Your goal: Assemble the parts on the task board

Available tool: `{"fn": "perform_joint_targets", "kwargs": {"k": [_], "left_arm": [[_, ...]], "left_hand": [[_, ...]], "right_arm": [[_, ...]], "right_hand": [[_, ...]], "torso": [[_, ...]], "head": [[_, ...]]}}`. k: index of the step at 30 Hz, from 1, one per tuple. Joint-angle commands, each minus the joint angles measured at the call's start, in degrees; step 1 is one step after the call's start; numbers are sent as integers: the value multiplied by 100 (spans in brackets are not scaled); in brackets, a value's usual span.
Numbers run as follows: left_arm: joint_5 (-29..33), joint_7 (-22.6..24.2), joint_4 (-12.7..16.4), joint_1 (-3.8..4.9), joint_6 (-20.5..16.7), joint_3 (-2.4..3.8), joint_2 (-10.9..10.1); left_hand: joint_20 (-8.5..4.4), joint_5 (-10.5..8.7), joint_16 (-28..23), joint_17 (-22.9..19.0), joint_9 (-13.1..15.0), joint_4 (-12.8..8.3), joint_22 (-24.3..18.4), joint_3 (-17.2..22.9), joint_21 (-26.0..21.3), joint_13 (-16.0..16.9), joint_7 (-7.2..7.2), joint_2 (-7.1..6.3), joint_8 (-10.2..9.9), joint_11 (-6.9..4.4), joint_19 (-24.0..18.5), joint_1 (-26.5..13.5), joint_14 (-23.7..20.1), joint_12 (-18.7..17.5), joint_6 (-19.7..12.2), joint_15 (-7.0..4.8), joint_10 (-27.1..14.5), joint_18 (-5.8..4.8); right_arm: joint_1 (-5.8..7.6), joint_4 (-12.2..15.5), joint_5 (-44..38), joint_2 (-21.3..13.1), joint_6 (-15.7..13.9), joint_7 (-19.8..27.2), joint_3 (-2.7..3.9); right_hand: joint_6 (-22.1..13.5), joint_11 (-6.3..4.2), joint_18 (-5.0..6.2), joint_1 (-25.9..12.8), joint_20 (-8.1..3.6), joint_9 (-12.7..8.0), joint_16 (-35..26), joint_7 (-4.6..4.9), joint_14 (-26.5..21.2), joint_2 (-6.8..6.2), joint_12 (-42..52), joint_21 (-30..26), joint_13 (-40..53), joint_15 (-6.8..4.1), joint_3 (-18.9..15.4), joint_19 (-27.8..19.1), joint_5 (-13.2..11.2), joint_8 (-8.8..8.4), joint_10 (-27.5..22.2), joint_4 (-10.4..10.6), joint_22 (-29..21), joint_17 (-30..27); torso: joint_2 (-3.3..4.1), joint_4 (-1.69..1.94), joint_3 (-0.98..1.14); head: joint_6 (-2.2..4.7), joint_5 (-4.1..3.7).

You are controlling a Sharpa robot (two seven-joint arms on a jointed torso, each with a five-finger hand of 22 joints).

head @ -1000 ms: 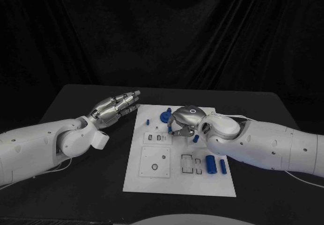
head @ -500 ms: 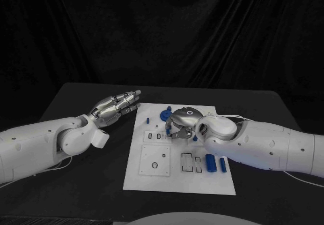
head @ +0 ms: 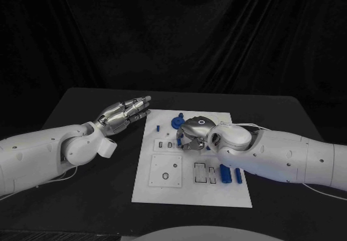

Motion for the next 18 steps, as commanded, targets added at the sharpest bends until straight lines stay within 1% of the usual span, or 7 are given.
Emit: {"fn": "perform_joint_targets", "kwargs": {"k": [1, 4, 8, 12, 13, 16, 18], "left_arm": [[4, 43, 3, -7, 92, 5, 16], [4, 40, 0, -7, 97, 5, 19], [4, 30, -4, -8, 103, 5, 24], [4, 20, -8, -8, 108, 5, 26], [4, 16, -9, -8, 110, 5, 27], [4, 8, -13, -9, 115, 5, 30], [4, 4, -15, -10, 117, 5, 31]], "left_hand": [[38, 11, 39, 5, 7, -11, -10, 29, -20, 7, 40, 12, 34, 23, 7, 33, 9, 31, 0, 36, 1, -12], [38, 11, 39, 5, 7, -11, -10, 29, -20, 7, 40, 12, 34, 23, 7, 33, 9, 31, 0, 36, 1, -12], [38, 11, 39, 5, 7, -11, -10, 29, -20, 7, 40, 12, 34, 23, 7, 33, 9, 31, 0, 36, 1, -12], [42, 9, 39, 5, 5, -9, -9, 33, -20, 6, 49, 17, 34, 32, 7, 32, 9, 26, -7, 38, 1, -10], [42, 9, 39, 5, 5, -9, -9, 33, -20, 6, 49, 17, 34, 32, 7, 32, 9, 26, -7, 38, 1, -10], [42, 9, 39, 5, 5, -9, -9, 33, -20, 6, 49, 17, 34, 32, 7, 32, 9, 26, -7, 38, 1, -10], [42, 9, 39, 5, 5, -9, -9, 33, -20, 6, 49, 17, 34, 32, 7, 32, 9, 26, -7, 38, 1, -10]], "right_arm": [[-20, 1, -41, 5, 161, -111, -3], [-23, -2, -41, 6, 177, -106, -3], [-27, -8, -41, 7, 209, -99, -3], [-31, -9, -41, 5, 223, -95, -3], [-31, -9, -41, 5, 225, -92, -3], [-34, -11, -41, 5, 228, -84, -3], [-35, -11, -41, 4, 226, -78, -3]], "right_hand": [[-135, 27, -30, -69, 40, -12, -25, 1, 489, -14, 20, -13, 1509, 34, -9, 400, -38, -62, 590, -56, 1365, 919], [-263, 11, -30, -97, 38, -13, -24, -13, 490, -19, 20, -12, 1509, 28, -11, 401, -119, -102, 590, -87, 1366, 921], [-388, 16, -29, -122, 39, -19, -27, -2, 489, -27, 20, -16, 1509, 32, -17, 399, -211, -143, 590, -116, 1364, 914], [-554, 12, -29, -134, 40, -43, -29, -9, 488, -31, 20, -16, 1509, 33, -15, 400, -278, -207, 590, -155, 1365, 907], [-645, 8, -28, -141, 39, -63, -31, -17, 487, -31, 20, -20, 1509, 30, -14, 398, -307, -246, 590, -171, 1363, 901], [-727, 1, -28, -160, 37, -83, -30, -24, 487, -35, 20, -22, 1509, 26, -21, 397, -375, -276, 590, -186, 1363, 903], [-872, -10, -27, -192, 33, -124, -33, -37, 486, -35, 20, -25, 1509, 22, -36, 397, -532, -330, 590, -206, 1362, 896]], "torso": [[0, 0, 0], [0, 0, 0], [0, 1, 0], [0, 1, 0], [0, 1, 0], [-1, 0, -1], [1, 1, 0]], "head": [[-7, -5], [-16, -5], [-24, -4], [-30, -4], [-30, -4], [-33, -3], [-36, -4]]}}
